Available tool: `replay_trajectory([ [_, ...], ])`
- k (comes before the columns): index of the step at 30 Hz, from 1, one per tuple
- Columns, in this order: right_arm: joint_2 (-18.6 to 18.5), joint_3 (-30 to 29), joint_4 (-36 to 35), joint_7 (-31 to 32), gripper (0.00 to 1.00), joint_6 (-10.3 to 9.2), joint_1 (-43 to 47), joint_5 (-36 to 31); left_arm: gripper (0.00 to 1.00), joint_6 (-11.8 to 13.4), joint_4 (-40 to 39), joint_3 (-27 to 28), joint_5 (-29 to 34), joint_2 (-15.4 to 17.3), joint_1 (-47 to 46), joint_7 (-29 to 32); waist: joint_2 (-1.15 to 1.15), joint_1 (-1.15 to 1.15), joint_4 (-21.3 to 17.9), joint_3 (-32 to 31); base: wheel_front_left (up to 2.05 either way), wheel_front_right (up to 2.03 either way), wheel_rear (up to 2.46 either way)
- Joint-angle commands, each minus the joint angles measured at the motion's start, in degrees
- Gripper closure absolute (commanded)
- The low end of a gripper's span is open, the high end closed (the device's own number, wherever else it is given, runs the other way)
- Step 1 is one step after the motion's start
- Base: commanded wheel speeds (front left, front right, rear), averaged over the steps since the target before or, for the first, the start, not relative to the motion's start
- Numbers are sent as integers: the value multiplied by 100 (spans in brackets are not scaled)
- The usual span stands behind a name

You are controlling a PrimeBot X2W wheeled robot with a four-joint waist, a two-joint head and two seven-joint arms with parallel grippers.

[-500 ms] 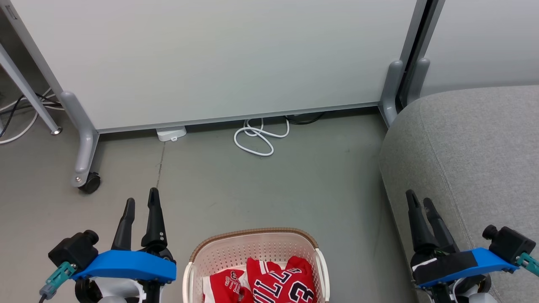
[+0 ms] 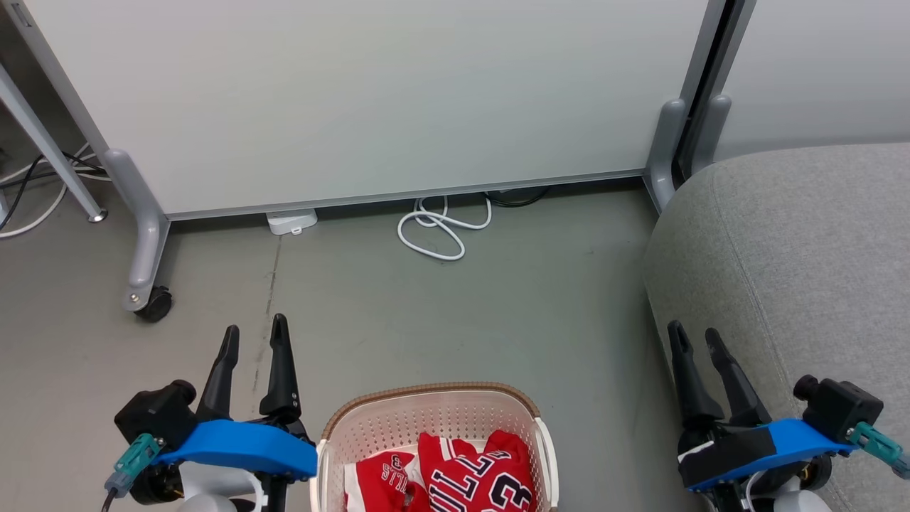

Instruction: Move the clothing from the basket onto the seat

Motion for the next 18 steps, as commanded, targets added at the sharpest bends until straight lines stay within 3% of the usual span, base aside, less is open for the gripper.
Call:
replay_trajectory([
  [1, -39, 18, -35, -48, 0, 10, -111, -117, 0, 30, -42, -20, 126, 49, -128, -46, 0, 0, 1, 2, 0, 0, 0],
  [18, -45, 130, -17, -281, 0, 12, -145, -1104, 0, 183, -51, -287, 1053, 110, -162, -280, 0, 0, 45, 38, 0, 0, 0],
])
